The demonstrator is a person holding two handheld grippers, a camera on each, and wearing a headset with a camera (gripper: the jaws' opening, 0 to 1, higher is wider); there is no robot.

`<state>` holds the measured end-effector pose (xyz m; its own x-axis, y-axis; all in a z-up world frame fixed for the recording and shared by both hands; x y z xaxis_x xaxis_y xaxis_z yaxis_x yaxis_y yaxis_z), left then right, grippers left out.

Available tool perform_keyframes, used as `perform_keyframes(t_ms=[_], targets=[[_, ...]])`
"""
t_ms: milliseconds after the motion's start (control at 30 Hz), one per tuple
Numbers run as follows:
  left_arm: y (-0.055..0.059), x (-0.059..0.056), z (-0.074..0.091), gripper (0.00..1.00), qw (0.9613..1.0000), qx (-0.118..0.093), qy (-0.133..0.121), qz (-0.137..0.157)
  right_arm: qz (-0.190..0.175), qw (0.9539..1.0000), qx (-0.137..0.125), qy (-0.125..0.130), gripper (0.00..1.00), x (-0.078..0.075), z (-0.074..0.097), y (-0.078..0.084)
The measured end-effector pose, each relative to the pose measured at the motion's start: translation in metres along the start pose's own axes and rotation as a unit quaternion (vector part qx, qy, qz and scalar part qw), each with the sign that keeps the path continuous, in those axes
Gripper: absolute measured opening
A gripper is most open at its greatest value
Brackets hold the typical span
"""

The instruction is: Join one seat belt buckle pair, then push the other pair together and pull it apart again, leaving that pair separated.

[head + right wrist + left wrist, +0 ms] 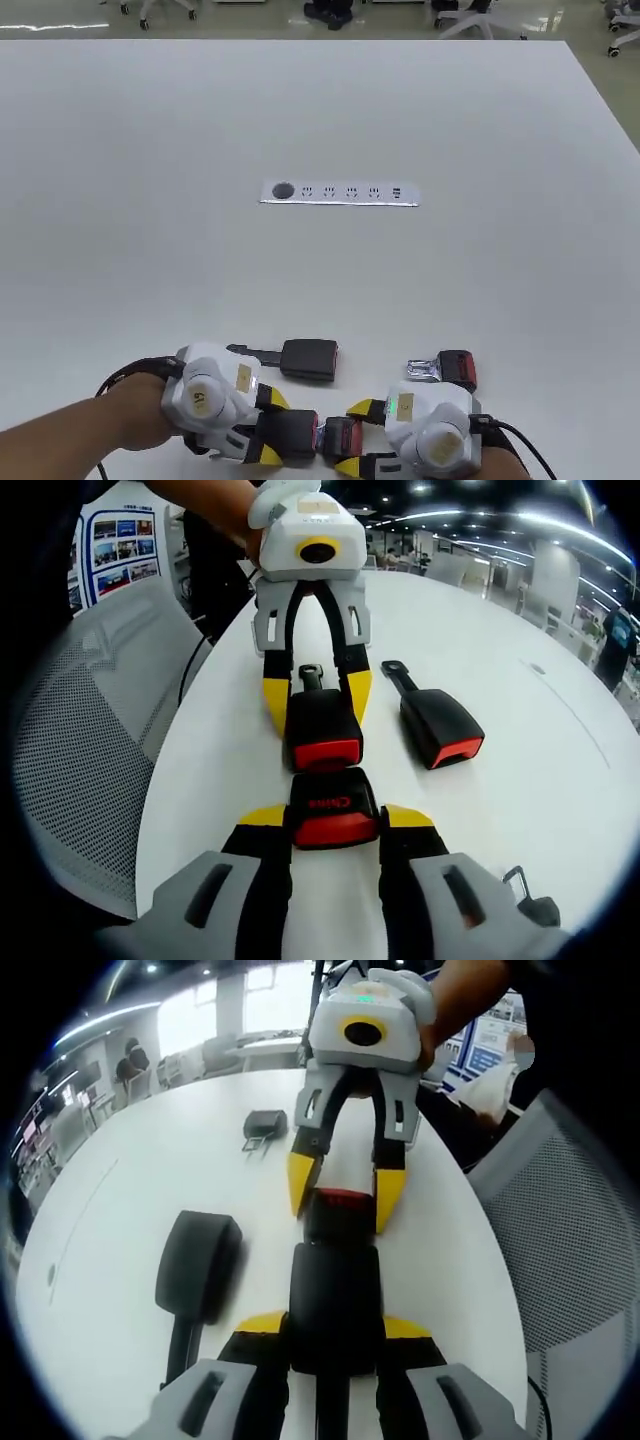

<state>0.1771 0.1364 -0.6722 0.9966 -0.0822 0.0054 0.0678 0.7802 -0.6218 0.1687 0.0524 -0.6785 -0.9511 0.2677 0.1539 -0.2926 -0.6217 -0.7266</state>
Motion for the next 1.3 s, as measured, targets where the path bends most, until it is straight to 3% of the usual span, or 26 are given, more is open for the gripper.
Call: perform_keyframes(t_ms=[233, 733, 900, 1167, 1300], targets=[[-0.001, -0.001, -0.001, 0.33, 0.9999, -0.013, 0.006, 0.001, -0.005, 1.0000, -0.008, 0.000, 0.30, 0.004, 0.004, -0.004], [-0.001, -0.003, -0.002, 0.34, 0.9998, -0.019, 0.005, 0.006, -0.005, 0.9999, -0.012, 0.004, 0.31, 0.006, 0.006, -0.008], [-0.002, -0.004, -0.003, 0.34, 1.0000, -0.007, -0.002, -0.001, 0.004, 1.0000, 0.000, 0.007, 0.32, 0.008, 0.006, -0.011], [-0.003, -0.006, -0.005, 0.35, 0.9993, 0.029, -0.014, -0.018, 0.002, 0.9999, 0.010, 0.010, 0.33, 0.006, 0.004, -0.008], [-0.002, -0.004, -0.005, 0.36, 0.9985, 0.044, -0.028, 0.013, 0.007, 0.9998, 0.015, 0.014, 0.33, 0.004, 0.001, -0.004]])
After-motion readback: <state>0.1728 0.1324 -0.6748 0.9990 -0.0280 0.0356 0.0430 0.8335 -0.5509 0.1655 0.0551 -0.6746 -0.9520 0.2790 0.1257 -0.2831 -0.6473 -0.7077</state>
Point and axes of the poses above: the centre of the closed fingertips' face, and the gripper's own axes: z roughly backward along the fingers, x roughly to its left, y roughly out of its underside, the point moved 2 cm from there along z, roughly backward along the fingers, and after that the axes turned 9 degrees about -z, right-handed, at the moved point
